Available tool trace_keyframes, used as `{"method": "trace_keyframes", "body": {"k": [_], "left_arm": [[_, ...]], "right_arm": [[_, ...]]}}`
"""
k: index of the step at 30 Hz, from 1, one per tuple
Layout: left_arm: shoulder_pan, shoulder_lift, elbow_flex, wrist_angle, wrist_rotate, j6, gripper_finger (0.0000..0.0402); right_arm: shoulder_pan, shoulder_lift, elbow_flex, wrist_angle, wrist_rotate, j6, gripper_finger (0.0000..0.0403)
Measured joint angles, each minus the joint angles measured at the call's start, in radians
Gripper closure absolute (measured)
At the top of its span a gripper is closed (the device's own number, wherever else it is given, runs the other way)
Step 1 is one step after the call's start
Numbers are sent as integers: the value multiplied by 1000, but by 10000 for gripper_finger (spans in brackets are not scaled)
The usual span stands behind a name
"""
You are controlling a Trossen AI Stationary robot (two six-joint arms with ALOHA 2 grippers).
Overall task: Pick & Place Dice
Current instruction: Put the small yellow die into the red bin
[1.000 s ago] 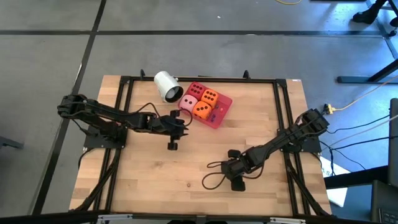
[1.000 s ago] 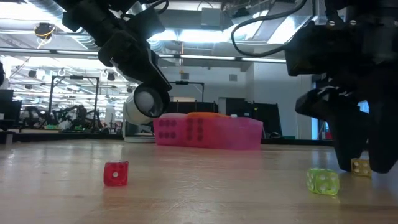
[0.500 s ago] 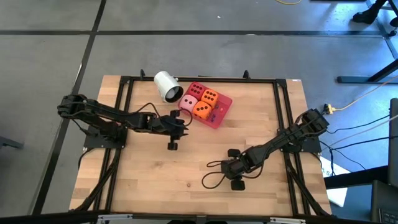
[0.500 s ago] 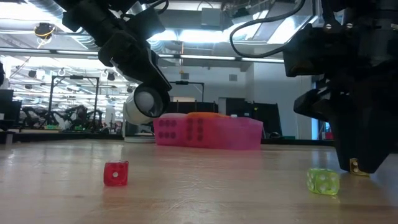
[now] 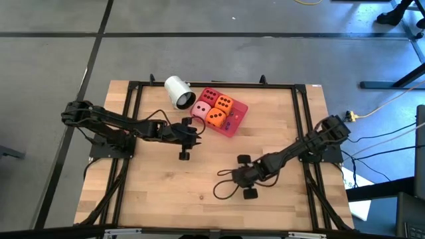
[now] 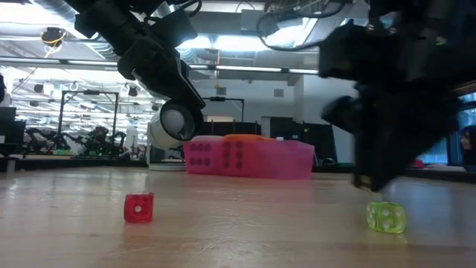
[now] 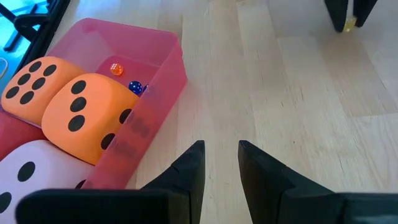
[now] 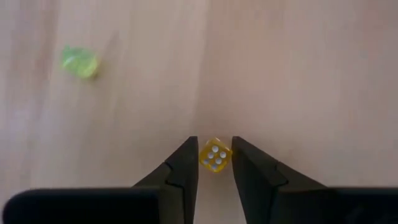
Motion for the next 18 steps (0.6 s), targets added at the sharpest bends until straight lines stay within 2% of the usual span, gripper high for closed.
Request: {"method": "trace_keyframes", "body": {"k": [5,9,13,15,18], "left_arm": [[0,0,0,0,0,1,310],[0,0,0,0,-2,1,308],[0,0,0,0,-2,1,309],[0,0,0,0,-2,1,311],[0,0,0,0,-2,1,313]], "right_arm": [[-47,0,34,-12,187,-216,313],[-95,-6,104,-111,354,-412,312],[-174,-7,184,-251,535,-525,312],[-233,-7,199,-283,581,-555,312],[-338,-7,206,-304,594,-603,312]]}}
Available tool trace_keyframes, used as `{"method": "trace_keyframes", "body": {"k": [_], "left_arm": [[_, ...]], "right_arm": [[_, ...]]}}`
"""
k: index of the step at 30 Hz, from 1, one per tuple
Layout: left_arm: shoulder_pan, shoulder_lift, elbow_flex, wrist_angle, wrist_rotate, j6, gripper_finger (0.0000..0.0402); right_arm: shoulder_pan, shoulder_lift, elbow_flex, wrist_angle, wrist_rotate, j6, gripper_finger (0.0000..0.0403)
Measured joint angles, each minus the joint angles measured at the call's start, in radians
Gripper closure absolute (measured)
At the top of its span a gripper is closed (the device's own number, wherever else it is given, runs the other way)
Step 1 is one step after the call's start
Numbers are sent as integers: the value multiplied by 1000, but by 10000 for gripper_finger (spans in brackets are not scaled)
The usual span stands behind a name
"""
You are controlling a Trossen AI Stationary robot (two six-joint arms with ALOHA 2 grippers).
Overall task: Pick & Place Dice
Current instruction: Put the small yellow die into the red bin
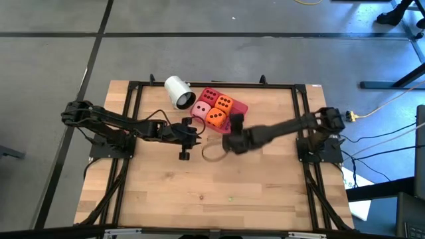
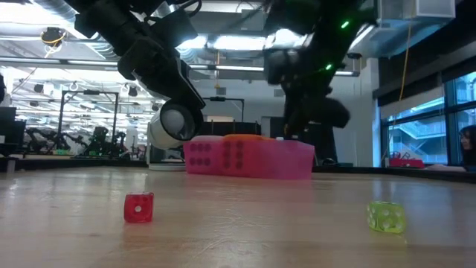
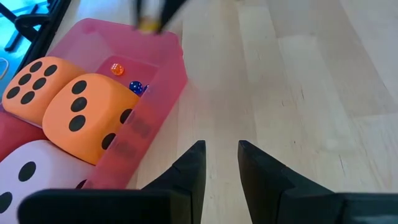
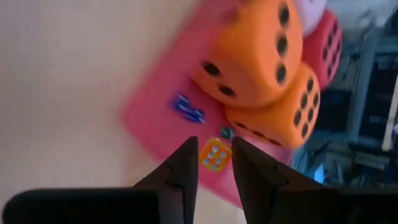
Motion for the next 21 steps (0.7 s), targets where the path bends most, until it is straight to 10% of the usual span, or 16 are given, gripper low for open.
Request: {"method": "trace_keyframes", "body": {"k": [21], "left_arm": [[0,0,0,0,1,0,313]], "right_arm": [[-471,7,0,51,-722,-158,312]]}}
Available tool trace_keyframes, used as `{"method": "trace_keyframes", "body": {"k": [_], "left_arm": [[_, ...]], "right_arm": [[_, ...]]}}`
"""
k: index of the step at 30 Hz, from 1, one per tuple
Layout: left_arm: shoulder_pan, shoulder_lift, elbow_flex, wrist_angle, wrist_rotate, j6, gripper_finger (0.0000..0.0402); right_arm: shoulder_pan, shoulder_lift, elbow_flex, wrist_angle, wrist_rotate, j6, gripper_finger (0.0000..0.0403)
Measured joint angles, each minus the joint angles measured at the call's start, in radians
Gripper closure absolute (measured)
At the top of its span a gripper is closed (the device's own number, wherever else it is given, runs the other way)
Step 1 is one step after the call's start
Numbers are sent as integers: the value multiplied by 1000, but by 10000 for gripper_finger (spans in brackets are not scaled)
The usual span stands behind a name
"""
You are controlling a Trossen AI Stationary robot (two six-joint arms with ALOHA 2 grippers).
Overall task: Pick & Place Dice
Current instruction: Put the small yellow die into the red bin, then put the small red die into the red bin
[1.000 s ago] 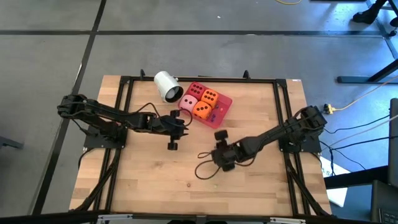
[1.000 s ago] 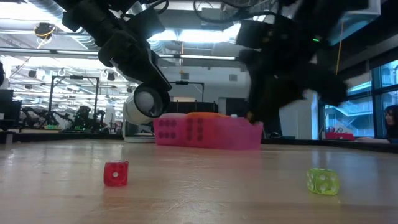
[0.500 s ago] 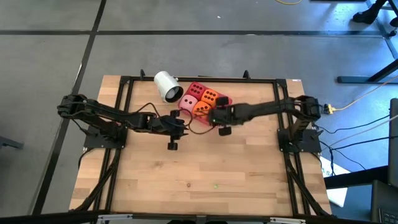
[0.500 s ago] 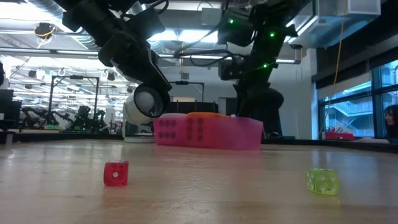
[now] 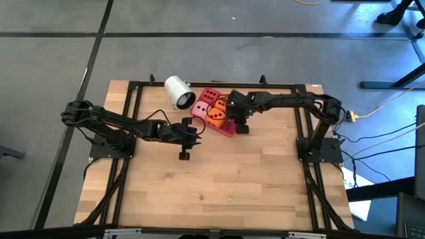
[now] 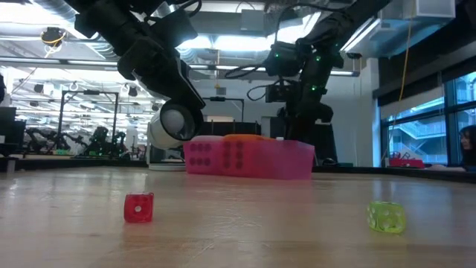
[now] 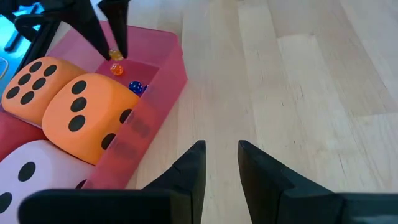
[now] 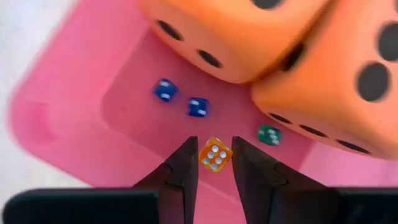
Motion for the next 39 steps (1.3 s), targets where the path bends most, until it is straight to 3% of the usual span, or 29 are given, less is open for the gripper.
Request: {"method": "trace_keyframes", "body": {"k": [19,31,39], "left_arm": [[0,0,0,0,0,16,313],[0,0,0,0,-1,17,313],[0,0,0,0,-1,16,313]], "right_arm": [[-14,71,0,36,6,29,308],[-11,66,1,77,6,33,232],[31,65,161,-133,6,99,233]]}}
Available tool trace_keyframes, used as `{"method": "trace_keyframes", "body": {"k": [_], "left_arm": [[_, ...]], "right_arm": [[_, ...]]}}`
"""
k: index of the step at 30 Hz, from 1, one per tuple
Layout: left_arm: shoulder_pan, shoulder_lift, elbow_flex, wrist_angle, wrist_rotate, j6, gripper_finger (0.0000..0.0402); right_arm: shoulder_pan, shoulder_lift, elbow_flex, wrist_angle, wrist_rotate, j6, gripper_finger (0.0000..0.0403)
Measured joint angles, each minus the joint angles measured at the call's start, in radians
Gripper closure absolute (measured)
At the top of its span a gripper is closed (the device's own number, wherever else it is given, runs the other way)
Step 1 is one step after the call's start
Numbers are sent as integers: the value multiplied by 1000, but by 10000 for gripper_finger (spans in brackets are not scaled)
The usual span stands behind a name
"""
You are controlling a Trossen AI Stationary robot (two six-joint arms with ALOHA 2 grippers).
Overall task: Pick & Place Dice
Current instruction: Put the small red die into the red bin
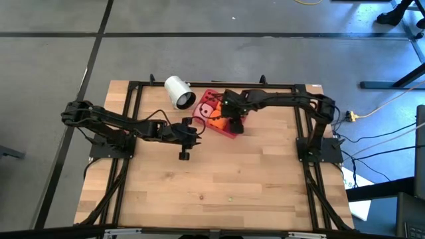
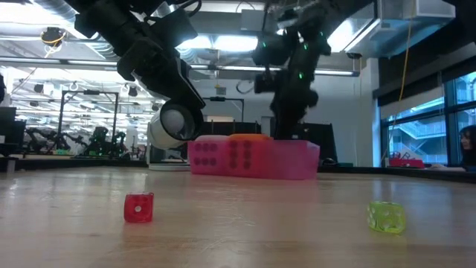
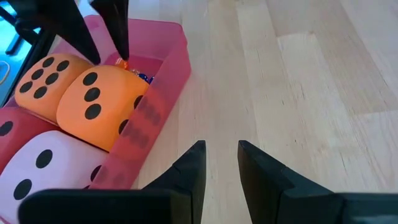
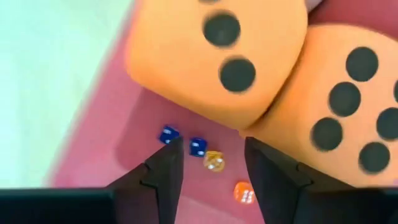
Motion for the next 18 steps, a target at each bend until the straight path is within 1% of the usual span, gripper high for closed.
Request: {"method": "trace_keyframes", "body": {"k": [4,8,14,18], "left_arm": [[0,0,0,0,0,0,313],[0,0,0,0,0,0,313],[0,0,0,0,0,-25,313],[-1,0,0,0,19,-80,313]], "right_arm": [[42,0,98,-149,0,79,239],[93,-1,148,-289,0,158,243],[189,-5,145,-436,0,250,243],[264,-11,130,-497,8,258,243]]}}
